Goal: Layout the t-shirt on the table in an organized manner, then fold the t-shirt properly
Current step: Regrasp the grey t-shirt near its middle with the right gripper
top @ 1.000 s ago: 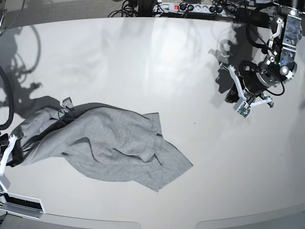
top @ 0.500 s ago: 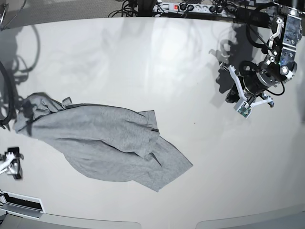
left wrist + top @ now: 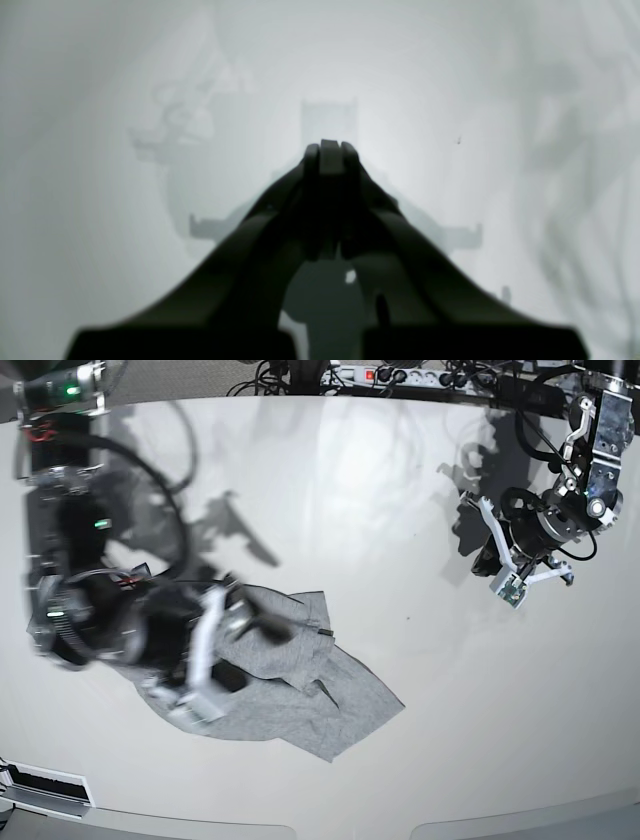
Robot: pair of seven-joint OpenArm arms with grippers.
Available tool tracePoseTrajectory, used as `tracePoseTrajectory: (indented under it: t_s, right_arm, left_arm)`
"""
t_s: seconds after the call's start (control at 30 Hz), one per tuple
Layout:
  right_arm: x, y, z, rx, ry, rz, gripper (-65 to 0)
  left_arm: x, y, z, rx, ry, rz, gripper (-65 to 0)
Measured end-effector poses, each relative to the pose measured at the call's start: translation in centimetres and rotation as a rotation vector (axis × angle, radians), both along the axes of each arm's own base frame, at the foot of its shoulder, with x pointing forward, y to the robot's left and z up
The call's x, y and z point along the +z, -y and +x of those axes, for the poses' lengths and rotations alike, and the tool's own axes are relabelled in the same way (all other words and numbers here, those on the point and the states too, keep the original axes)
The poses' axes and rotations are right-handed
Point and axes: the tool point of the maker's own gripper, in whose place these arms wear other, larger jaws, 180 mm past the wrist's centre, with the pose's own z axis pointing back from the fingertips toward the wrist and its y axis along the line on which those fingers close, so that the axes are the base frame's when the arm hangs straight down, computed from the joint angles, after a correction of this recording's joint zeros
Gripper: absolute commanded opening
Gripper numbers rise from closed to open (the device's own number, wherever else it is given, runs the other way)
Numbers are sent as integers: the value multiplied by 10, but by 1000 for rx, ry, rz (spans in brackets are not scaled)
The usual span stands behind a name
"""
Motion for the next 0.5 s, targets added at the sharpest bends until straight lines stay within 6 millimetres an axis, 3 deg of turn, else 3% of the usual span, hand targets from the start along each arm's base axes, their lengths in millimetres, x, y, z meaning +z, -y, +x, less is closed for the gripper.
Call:
tracePoseTrajectory:
  t_s: [0.17, 0.37, 0.5]
  right_arm:
    - [-19, -28, 8, -56, 139, -131, -127]
    - [-105, -21, 0, -129, 47, -302, -127]
    - [-140, -8, -2, -162, 2, -378, -127]
  left_arm:
    - [0, 0, 0, 0, 0, 1, -650]
    - [0, -1, 0, 0, 0, 2, -650]
    - [0, 0, 0, 0, 0, -1, -650]
